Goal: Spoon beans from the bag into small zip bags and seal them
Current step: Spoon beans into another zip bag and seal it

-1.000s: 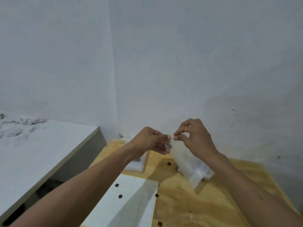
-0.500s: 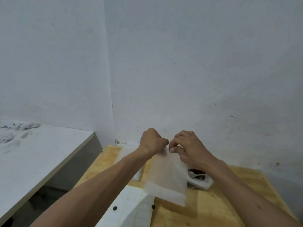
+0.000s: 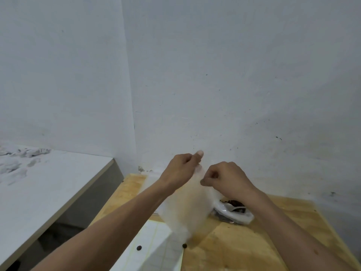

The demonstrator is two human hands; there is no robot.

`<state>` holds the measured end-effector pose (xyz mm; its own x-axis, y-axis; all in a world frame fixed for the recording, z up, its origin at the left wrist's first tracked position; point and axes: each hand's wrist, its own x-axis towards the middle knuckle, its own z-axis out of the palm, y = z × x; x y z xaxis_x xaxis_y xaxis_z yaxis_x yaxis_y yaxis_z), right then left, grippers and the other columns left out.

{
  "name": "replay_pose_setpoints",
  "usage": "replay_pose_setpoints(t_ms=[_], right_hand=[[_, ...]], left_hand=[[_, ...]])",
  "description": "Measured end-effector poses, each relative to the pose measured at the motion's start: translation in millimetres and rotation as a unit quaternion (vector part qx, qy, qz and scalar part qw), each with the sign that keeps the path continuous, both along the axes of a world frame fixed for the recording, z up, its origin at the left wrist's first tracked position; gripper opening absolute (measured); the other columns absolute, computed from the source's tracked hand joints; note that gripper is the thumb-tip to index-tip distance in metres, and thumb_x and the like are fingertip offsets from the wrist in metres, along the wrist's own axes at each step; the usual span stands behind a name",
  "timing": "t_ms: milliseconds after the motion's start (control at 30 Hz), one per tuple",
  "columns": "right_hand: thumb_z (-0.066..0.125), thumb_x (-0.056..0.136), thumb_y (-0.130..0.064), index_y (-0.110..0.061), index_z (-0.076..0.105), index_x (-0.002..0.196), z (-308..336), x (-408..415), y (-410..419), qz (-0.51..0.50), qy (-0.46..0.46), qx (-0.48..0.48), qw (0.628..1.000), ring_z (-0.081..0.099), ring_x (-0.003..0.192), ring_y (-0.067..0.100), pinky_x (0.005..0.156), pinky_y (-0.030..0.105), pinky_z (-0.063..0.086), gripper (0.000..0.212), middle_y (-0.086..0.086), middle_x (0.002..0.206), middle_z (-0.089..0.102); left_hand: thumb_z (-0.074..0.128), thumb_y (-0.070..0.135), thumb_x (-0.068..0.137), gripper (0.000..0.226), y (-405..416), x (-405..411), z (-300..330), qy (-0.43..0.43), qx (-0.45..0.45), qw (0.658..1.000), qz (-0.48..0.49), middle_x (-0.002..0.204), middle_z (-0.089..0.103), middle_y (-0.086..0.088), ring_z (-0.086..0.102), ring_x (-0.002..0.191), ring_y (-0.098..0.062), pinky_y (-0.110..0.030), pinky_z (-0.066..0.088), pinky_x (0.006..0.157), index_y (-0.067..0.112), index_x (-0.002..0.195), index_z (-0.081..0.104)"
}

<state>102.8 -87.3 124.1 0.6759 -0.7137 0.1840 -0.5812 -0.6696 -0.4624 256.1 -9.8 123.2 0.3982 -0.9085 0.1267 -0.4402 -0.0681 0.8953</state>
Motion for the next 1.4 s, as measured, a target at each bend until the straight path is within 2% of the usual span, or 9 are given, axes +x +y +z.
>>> replay_pose_setpoints(t_ms=[100, 267, 433, 667, 833, 1033, 1167, 1300, 1400], right_hand=[[0.073, 0.087, -0.027, -0.023, 0.078, 0.076, 4, -7, -4, -0.051, -0.049, 0.097, 0.993, 0.069, 0.077, 0.012, 0.075, 0.032, 0.056, 0.013, -0.008, 0.078, 0.075], [0.071, 0.082, -0.024, -0.012, 0.062, 0.067, 14, -14, -6, -0.034, -0.079, 0.311, 0.946, 0.054, 0.066, 0.018, 0.066, 0.031, 0.045, 0.022, 0.0, 0.066, 0.064], [0.063, 0.078, -0.023, -0.014, 0.055, 0.073, 12, -23, -5, -0.001, -0.142, 0.394, 0.908, 0.05, 0.069, 0.02, 0.069, 0.034, 0.042, 0.014, 0.006, 0.073, 0.055], [0.042, 0.09, -0.004, 0.016, 0.066, 0.112, 4, -28, -3, 0.044, -0.189, 0.478, 0.857, 0.073, 0.099, 0.044, 0.093, 0.047, 0.057, 0.038, 0.03, 0.109, 0.072], [0.05, 0.095, 0.008, 0.018, 0.067, 0.112, -3, -31, -2, 0.047, -0.204, 0.45, 0.868, 0.074, 0.102, 0.037, 0.093, 0.046, 0.059, 0.026, 0.029, 0.111, 0.072], [0.071, 0.093, -0.022, -0.012, 0.08, 0.09, -12, -36, -11, 0.028, -0.109, 0.312, 0.943, 0.069, 0.078, 0.032, 0.072, 0.039, 0.052, 0.014, 0.004, 0.085, 0.076], [0.069, 0.091, -0.013, -0.019, 0.078, 0.079, -12, -42, -21, -0.04, -0.127, 0.179, 0.975, 0.066, 0.066, 0.01, 0.064, 0.016, 0.047, 0.016, -0.007, 0.077, 0.073], [0.068, 0.093, -0.036, -0.021, 0.074, 0.115, -19, -72, -44, -0.161, 0.084, 0.02, 0.983, 0.065, 0.106, 0.015, 0.085, 0.026, 0.051, 0.027, 0.0, 0.122, 0.07], [0.065, 0.091, -0.055, -0.009, 0.072, 0.101, -30, -94, -52, -0.213, 0.22, 0.085, 0.948, 0.069, 0.092, 0.024, 0.075, 0.032, 0.052, 0.048, 0.008, 0.101, 0.073]], left_hand=[[0.058, 0.076, 0.083, 0.093, 12, -7, -8, -0.125, 0.04, 0.989, -0.073, 0.149, 0.05, 0.008, 0.047, 0.135, -0.01, -0.032, 0.041, 0.107, 0.025, 0.156, 0.033], [0.081, 0.07, 0.066, 0.136, 16, -3, -39, -0.393, 0.068, 0.906, -0.141, 0.158, 0.027, -0.002, 0.022, 0.146, -0.019, -0.035, 0.007, 0.125, 0.009, 0.161, 0.006], [0.078, 0.064, 0.071, 0.115, 8, -1, -50, -0.424, 0.002, 0.897, -0.123, 0.141, 0.043, -0.003, 0.038, 0.134, -0.022, -0.044, 0.011, 0.125, 0.009, 0.156, 0.024], [0.081, 0.061, 0.073, 0.109, 7, -11, -42, -0.386, 0.0, 0.912, -0.136, 0.133, 0.044, 0.0, 0.039, 0.122, -0.017, -0.03, 0.025, 0.114, 0.012, 0.154, 0.026], [0.084, 0.054, 0.074, 0.103, 8, -18, -41, -0.327, 0.001, 0.935, -0.139, 0.134, 0.047, 0.002, 0.042, 0.122, -0.015, -0.024, 0.03, 0.104, 0.014, 0.152, 0.03], [0.08, 0.053, 0.078, 0.086, 4, -21, -42, -0.354, 0.013, 0.926, -0.132, 0.131, 0.055, -0.002, 0.051, 0.116, -0.02, -0.03, 0.037, 0.1, 0.012, 0.143, 0.042], [0.073, 0.062, 0.081, 0.089, -1, -18, -44, -0.356, 0.047, 0.926, -0.115, 0.139, 0.052, 0.0, 0.051, 0.12, -0.02, -0.033, 0.041, 0.101, 0.017, 0.149, 0.037], [0.072, 0.063, 0.08, 0.093, 0, -12, -48, -0.34, 0.086, 0.931, -0.102, 0.143, 0.047, 0.0, 0.049, 0.124, -0.021, -0.031, 0.041, 0.098, 0.018, 0.152, 0.032], [0.073, 0.062, 0.08, 0.096, -3, -14, -48, -0.292, 0.118, 0.944, -0.103, 0.149, 0.045, -0.001, 0.048, 0.128, -0.021, -0.032, 0.044, 0.1, 0.018, 0.154, 0.031]])
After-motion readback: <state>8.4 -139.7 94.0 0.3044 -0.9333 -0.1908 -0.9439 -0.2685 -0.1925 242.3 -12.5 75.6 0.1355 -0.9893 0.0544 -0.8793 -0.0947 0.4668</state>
